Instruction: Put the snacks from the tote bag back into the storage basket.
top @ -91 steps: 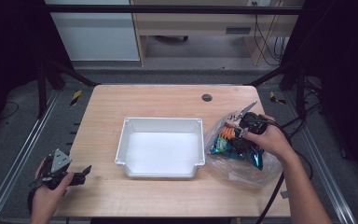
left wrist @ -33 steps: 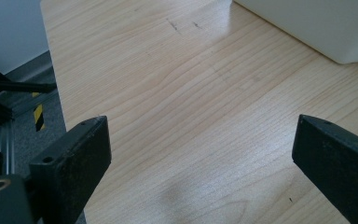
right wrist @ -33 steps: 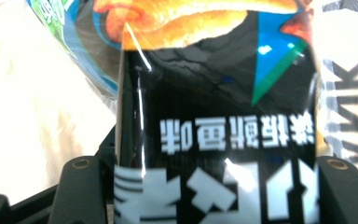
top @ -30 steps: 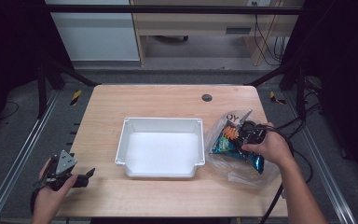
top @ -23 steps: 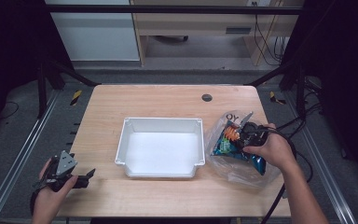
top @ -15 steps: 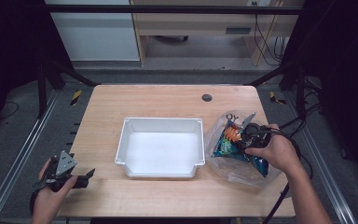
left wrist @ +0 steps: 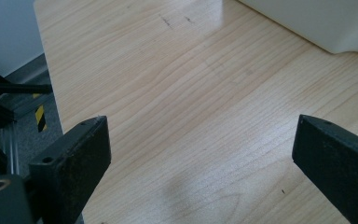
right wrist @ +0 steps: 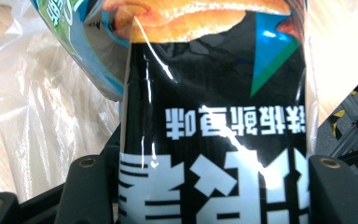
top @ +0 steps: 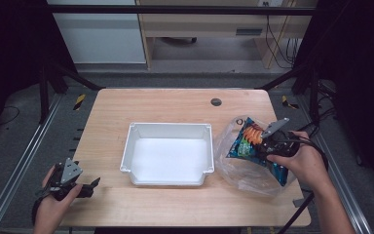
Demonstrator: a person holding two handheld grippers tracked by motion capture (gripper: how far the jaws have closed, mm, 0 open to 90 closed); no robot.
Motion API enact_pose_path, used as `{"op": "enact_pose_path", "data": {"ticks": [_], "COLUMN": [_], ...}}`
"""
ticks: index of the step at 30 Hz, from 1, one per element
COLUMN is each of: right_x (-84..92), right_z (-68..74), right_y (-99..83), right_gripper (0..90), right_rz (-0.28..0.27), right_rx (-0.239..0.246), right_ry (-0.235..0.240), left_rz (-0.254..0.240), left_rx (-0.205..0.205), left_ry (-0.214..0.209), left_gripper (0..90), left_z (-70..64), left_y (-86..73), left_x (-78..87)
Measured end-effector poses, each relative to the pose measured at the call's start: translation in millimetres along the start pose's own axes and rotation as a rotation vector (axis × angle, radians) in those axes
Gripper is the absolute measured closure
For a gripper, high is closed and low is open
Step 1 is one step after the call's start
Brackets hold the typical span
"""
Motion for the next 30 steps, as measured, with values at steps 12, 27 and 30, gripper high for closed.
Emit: {"op": "enact_pose_path", "data": {"ticks": [12,27,30], "right_x": [16.8,16.1,12.5], "right_z": [0.7,18.0,20.5], "right_y": [3.8,46.8,56.8], "right_gripper": [42.0,42.1,42.1], "right_rz": [-0.104,-0.206,-0.217], "right_rx": [-0.029,0.013,0.023], "right_ry": [-0.057,-0.044,-0.044], "left_rz": [0.032,0.028,0.024], "left_rx": [-0.029,-0.029,-0.026], "left_ry": [-0.019,-0.014,-0.015], "left_gripper": [3.9,3.9,3.9], "left_z": [-4.2,-3.4,-3.9], "left_y": [-1.1,-0.7,-0.6], "left_x": [-3.8,-2.6,-2.8]}}
Point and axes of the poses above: each handheld gripper's, and its own axes: x roughly backward along the jaws, y roughly out of its top, z roughly to its left, the point moved 1 cm from there along -x, roughly forward along the jaws, and after that the axes turned 5 degrees about -z, right-handed, at the moved point
